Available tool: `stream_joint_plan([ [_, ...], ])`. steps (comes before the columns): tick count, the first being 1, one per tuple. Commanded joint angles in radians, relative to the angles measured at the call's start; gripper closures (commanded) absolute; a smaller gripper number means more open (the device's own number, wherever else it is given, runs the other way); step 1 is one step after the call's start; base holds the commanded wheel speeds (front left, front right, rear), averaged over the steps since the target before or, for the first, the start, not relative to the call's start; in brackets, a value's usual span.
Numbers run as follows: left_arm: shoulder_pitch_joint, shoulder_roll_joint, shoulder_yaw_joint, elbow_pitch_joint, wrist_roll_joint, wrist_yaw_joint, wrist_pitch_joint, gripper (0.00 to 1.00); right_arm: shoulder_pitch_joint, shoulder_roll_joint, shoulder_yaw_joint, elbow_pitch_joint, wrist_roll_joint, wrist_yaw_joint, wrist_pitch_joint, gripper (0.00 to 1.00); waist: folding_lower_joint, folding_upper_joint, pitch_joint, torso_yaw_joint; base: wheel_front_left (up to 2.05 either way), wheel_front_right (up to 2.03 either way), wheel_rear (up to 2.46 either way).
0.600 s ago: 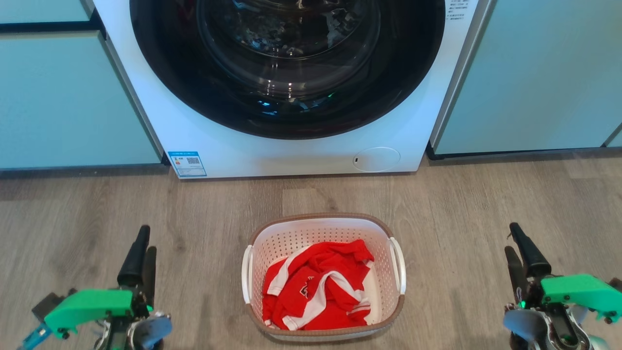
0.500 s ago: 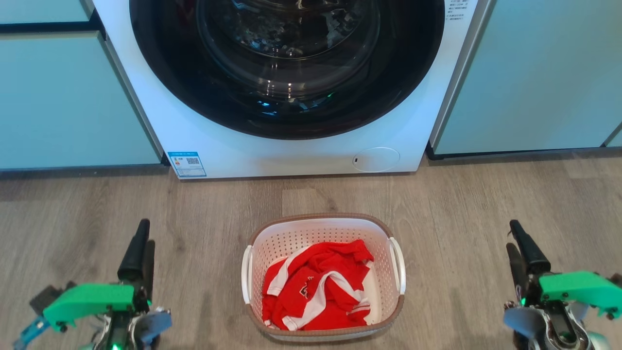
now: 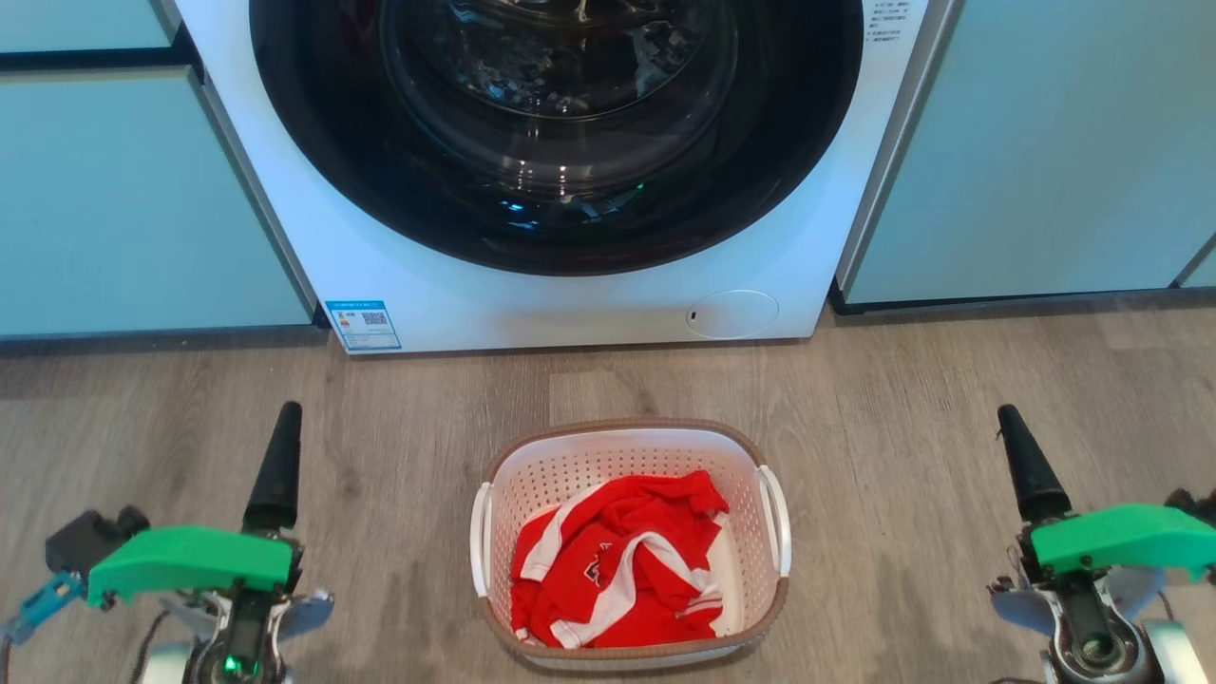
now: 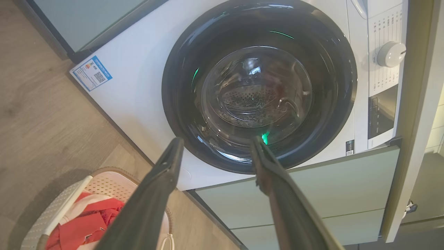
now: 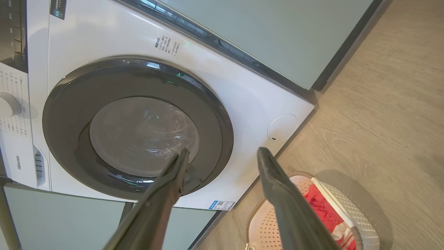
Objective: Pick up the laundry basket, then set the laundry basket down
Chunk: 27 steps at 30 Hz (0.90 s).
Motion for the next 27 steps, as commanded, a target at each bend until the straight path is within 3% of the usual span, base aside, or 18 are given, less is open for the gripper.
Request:
stream_joint_plan([
  [1, -0.068, 0.032, 0.000, -0.045, 0.049, 0.008, -0.012, 0.00, -0.067, -0.022, 0.013, -0.047, -0.051, -0.001, -0.018, 0.00, 0.0000, 0.0000, 0.000, 0.000, 0.00, 0.00, 0.00],
  [27, -0.076, 0.110, -0.122, -0.101, 0.504, 0.107, -0.080, 0.00, -0.081, -0.045, 0.096, -0.062, -0.512, -0.001, -0.094, 0.00, 0.0000, 0.0000, -0.002, -0.014, 0.00, 0.00, 0.00],
])
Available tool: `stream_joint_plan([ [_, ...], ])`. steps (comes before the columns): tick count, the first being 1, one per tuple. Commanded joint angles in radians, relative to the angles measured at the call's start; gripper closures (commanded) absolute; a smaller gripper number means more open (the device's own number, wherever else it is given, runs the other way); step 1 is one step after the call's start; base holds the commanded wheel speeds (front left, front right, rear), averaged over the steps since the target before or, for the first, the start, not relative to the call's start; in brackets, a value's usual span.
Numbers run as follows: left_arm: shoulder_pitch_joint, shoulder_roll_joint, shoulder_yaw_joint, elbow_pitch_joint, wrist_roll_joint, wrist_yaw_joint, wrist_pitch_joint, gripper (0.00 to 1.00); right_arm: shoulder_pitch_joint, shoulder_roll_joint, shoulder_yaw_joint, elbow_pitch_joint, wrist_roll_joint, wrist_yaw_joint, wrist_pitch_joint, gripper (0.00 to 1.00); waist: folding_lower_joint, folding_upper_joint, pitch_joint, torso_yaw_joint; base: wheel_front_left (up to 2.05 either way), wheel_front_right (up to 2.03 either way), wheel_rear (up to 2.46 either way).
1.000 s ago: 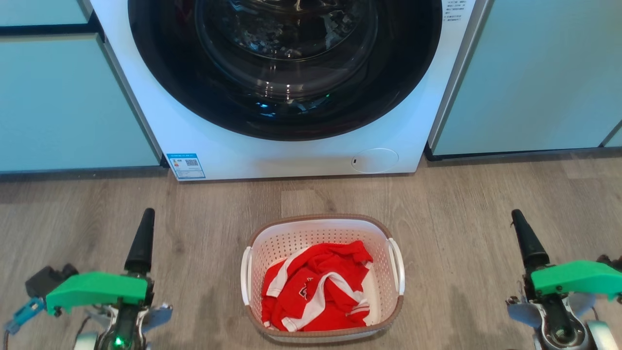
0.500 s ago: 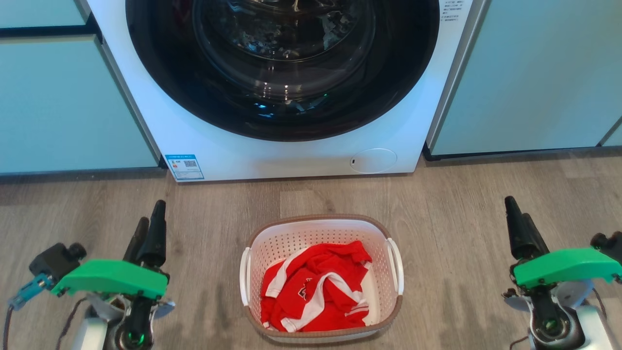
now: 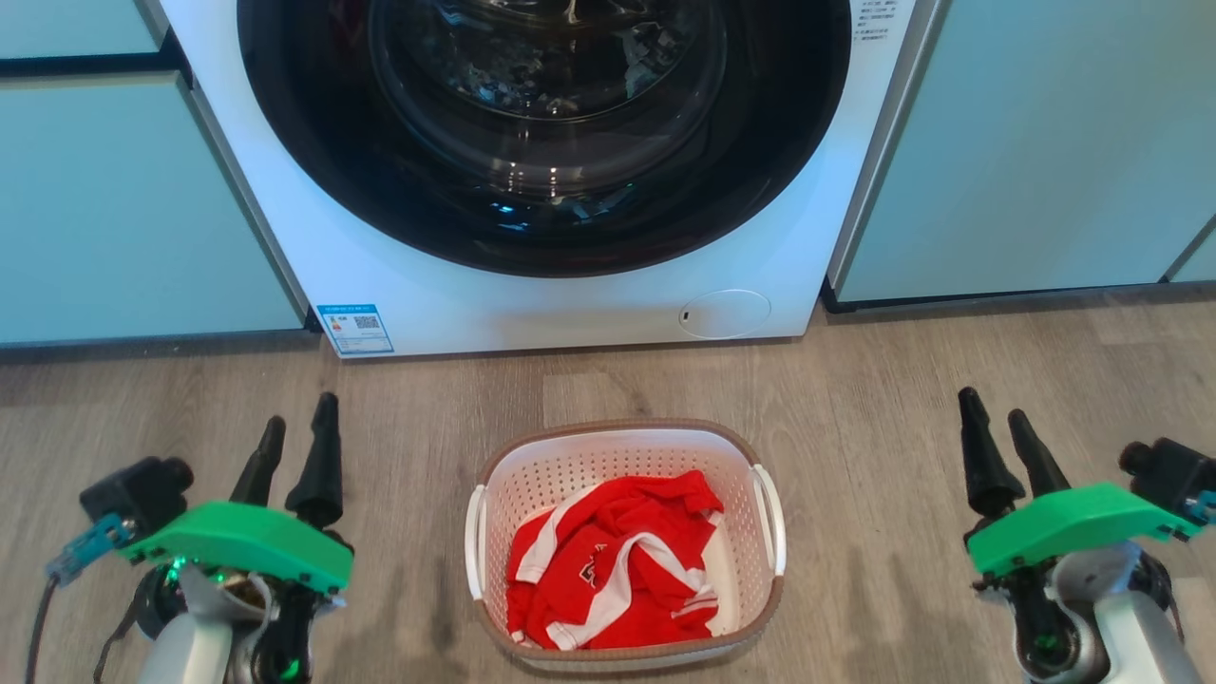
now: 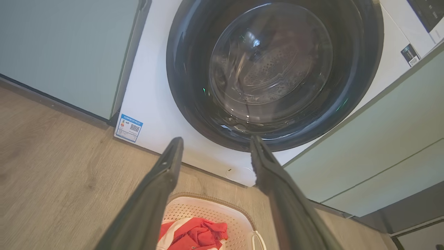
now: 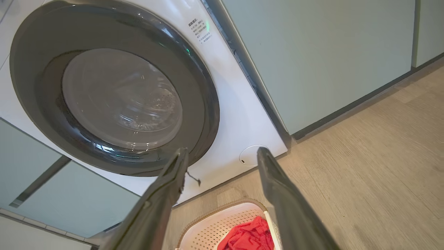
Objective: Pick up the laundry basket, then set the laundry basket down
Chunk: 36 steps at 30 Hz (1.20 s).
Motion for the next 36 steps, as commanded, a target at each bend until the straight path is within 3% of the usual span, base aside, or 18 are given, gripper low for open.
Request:
stream_joint_plan([
  [1, -0.063, 0.029, 0.006, -0.047, 0.047, 0.010, -0.013, 0.00, -0.062, -0.025, 0.022, -0.028, -0.051, -0.001, -0.021, 0.00, -0.0001, -0.0001, -0.001, -0.001, 0.00, 0.00, 0.00],
  [36, -0.045, 0.085, -0.085, -0.093, 0.430, 0.113, -0.072, 0.00, -0.080, -0.025, 0.088, 0.040, -0.490, -0.001, -0.124, 0.00, -0.0001, -0.0001, 0.001, -0.014, 0.00, 0.00, 0.00],
])
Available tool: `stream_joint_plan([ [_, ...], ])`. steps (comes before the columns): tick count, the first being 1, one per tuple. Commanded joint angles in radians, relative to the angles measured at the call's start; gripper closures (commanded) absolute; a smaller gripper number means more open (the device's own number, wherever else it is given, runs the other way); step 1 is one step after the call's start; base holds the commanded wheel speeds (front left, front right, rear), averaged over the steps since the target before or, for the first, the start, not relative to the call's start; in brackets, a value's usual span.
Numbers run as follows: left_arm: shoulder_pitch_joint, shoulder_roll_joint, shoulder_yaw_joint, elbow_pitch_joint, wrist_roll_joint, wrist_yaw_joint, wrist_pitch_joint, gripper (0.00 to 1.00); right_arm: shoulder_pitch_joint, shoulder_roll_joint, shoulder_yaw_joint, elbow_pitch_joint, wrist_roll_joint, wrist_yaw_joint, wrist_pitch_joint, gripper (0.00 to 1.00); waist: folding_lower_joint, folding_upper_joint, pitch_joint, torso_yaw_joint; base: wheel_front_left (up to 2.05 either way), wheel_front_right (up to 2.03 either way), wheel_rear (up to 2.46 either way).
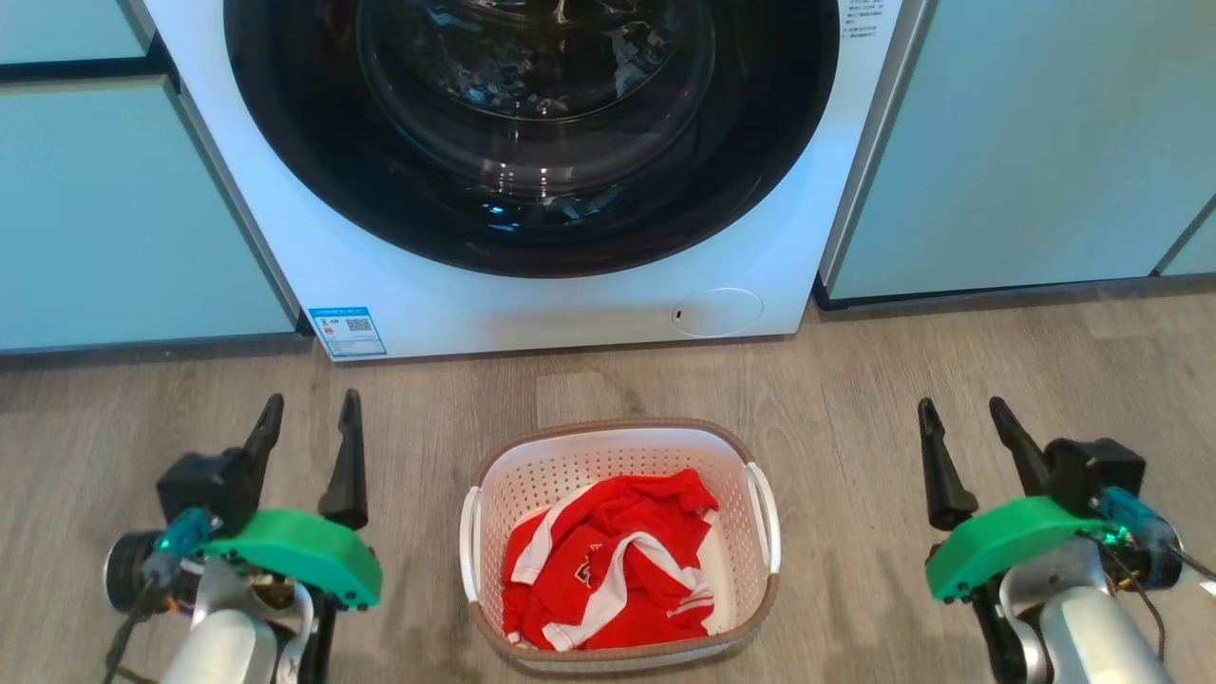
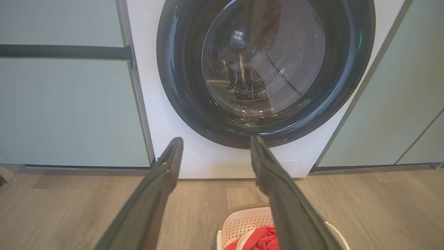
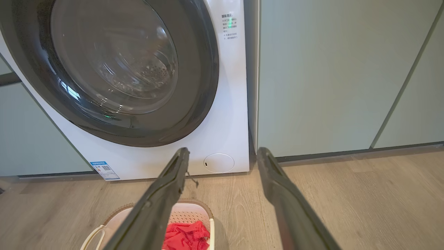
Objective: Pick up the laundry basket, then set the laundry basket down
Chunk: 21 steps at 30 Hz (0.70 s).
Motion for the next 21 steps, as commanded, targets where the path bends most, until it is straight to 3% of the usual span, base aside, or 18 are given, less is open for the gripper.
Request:
stream_joint_plan([
  [1, -0.044, 0.026, 0.021, -0.041, 0.038, 0.011, -0.010, 0.00, -0.057, -0.010, 0.023, -0.024, -0.042, -0.001, -0.022, 0.00, -0.0001, 0.0000, 0.000, 0.000, 0.00, 0.00, 0.00],
  [21, -0.017, 0.026, -0.004, -0.043, 0.167, 0.069, 0.002, 0.00, -0.063, -0.008, 0.045, 0.011, -0.246, -0.002, -0.078, 0.00, -0.0001, 0.0000, 0.000, -0.006, 0.00, 0.00, 0.00],
])
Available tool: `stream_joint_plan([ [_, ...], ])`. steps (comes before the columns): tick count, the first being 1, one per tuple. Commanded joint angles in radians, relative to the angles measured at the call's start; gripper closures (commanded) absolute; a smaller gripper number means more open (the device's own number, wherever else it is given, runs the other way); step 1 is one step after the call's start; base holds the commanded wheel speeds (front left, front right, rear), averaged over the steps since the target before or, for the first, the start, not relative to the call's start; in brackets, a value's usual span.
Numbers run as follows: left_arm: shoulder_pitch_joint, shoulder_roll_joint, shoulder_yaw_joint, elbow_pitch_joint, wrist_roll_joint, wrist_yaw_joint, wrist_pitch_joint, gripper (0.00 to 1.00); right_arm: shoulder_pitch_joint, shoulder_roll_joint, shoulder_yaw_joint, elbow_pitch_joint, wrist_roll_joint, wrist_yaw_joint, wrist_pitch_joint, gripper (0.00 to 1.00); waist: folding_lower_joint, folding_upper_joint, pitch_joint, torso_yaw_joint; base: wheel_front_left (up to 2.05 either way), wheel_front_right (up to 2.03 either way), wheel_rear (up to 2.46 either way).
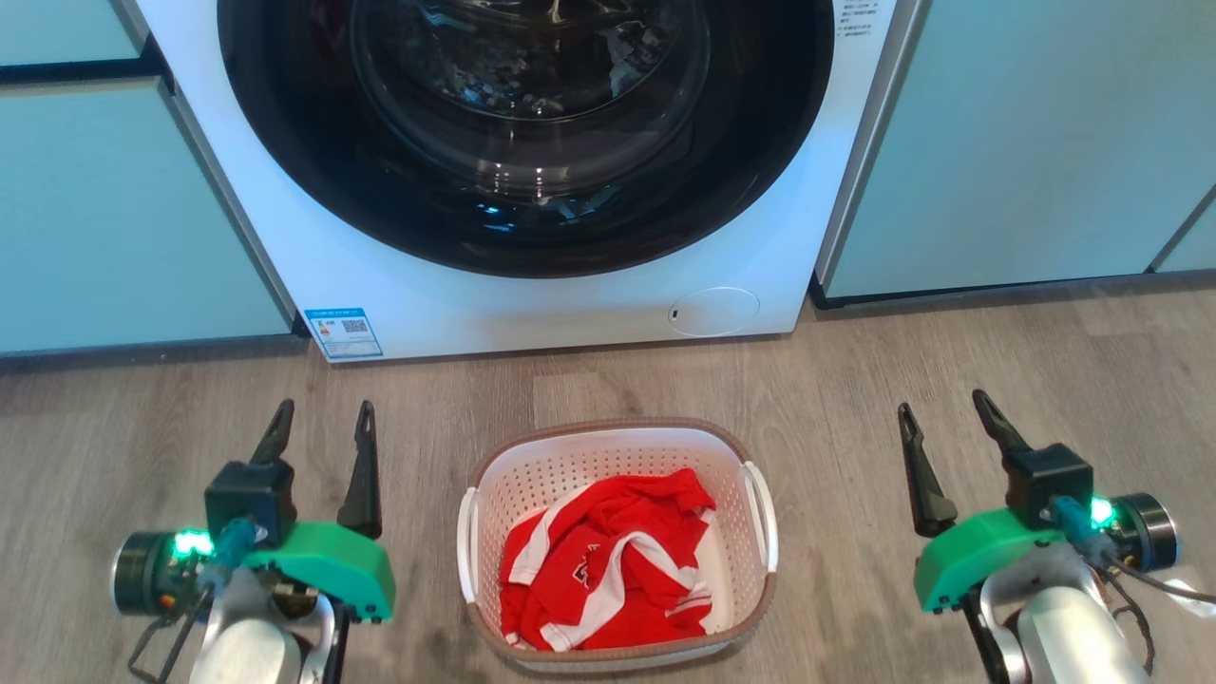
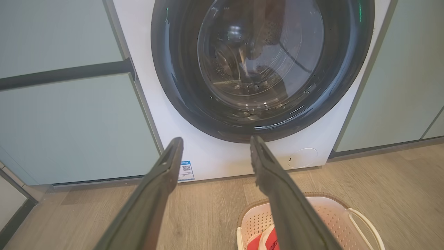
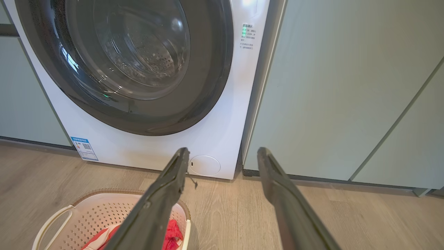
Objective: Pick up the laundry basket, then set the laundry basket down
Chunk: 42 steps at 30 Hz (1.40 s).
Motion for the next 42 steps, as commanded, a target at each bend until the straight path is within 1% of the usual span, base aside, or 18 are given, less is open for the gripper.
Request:
stream_joint_plan([
  [1, -0.024, 0.022, 0.037, -0.041, 0.024, 0.011, 0.003, 0.00, -0.047, -0.007, 0.026, -0.023, -0.031, -0.002, -0.018, 0.00, 0.0000, 0.0000, -0.001, 0.000, 0.00, 0.00, 0.00],
  [2, -0.023, 0.021, 0.036, -0.041, 0.026, 0.012, 0.005, 0.00, -0.047, -0.006, 0.028, -0.022, -0.042, -0.002, -0.021, 0.00, 0.0000, 0.0000, -0.001, -0.001, 0.00, 0.00, 0.00],
  [7, -0.018, 0.015, 0.041, -0.031, 0.000, 0.012, 0.026, 0.00, -0.044, -0.001, 0.024, -0.014, -0.021, -0.002, -0.021, 0.00, 0.0000, 0.0000, -0.003, -0.001, 0.00, 0.00, 0.00],
  [18, -0.018, 0.020, 0.041, -0.027, -0.011, 0.020, 0.034, 0.00, -0.042, 0.011, 0.008, -0.011, 0.007, -0.002, -0.021, 0.00, 0.0000, 0.0000, -0.003, -0.003, 0.00, 0.00, 0.00],
  [28, -0.016, 0.020, 0.040, -0.028, -0.020, 0.030, 0.031, 0.00, -0.042, 0.022, 0.019, -0.004, 0.087, -0.002, -0.021, 0.00, 0.0000, 0.0000, -0.002, -0.003, 0.00, 0.00, 0.00],
  [42, -0.014, 0.024, 0.036, -0.027, -0.031, 0.036, 0.028, 0.00, -0.047, 0.015, 0.035, 0.007, 0.101, -0.002, -0.021, 0.00, 0.0000, 0.0000, 0.005, -0.008, 0.00, 0.00, 0.00],
])
